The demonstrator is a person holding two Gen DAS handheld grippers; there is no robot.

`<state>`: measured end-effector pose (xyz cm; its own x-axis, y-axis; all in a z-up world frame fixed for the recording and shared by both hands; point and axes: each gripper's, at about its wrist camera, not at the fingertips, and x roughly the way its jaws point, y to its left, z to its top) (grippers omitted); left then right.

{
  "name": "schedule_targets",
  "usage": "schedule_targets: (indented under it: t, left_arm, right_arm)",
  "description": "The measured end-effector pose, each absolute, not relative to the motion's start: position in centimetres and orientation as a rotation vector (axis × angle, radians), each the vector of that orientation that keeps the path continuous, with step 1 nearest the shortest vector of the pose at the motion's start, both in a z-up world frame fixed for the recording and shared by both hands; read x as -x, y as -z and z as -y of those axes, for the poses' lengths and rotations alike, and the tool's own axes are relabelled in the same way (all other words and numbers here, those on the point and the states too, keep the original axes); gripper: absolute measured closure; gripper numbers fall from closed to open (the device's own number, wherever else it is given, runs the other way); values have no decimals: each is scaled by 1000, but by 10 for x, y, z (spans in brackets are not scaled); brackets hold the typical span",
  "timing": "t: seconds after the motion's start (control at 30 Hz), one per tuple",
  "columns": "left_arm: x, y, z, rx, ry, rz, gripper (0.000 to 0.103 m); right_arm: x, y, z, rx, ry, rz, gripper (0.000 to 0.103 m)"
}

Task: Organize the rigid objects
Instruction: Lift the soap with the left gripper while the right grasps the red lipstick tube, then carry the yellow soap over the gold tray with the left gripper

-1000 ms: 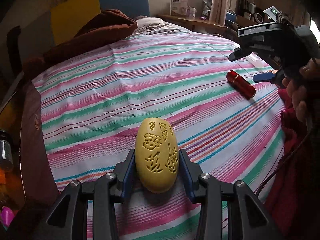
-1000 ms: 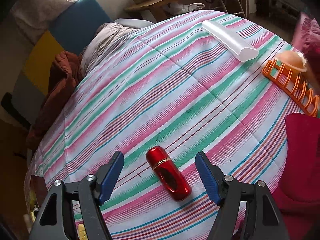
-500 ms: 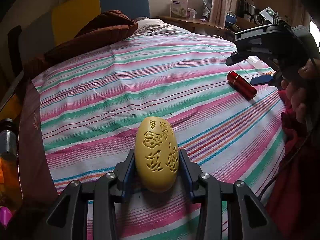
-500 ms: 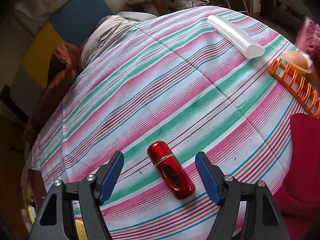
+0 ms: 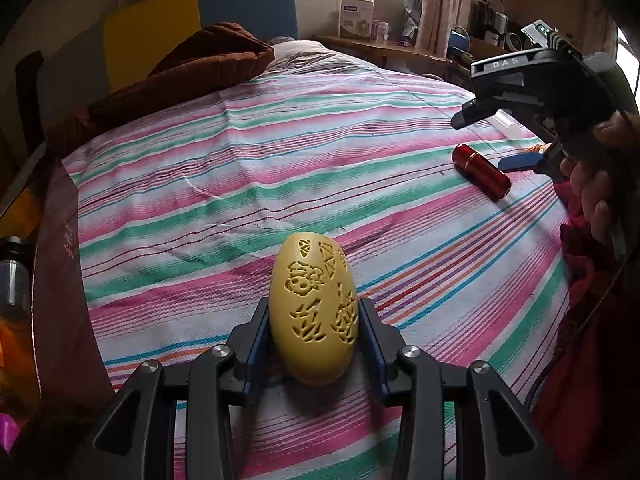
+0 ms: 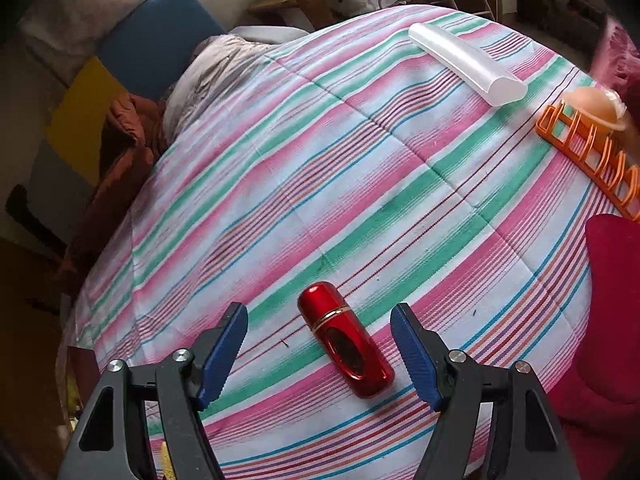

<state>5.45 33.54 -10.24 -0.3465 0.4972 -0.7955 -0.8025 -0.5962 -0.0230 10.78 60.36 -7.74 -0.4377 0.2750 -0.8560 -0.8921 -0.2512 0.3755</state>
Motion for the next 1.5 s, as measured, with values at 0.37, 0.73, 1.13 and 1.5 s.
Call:
schedule_targets:
  t: [0.37,0.73,1.13,1.5]
  left_arm:
    - [-51,103,-329,1008,-2007,-462,61]
    - [-52,104,-327,995,-2009,-459,61]
    - [-58,103,-327,978,-2016,-463,61]
    - [-56,91,-319,1028,-2014,-423,62]
  right_arm:
    - [-64,89,-578,1203,-1858,-823,77]
    - [-18,93,-500,1465,-2235,-556,76]
    - [-46,88,-500,1469,-2258,-482,75]
    - [-73,85,-483,1474,-2273,-359,77]
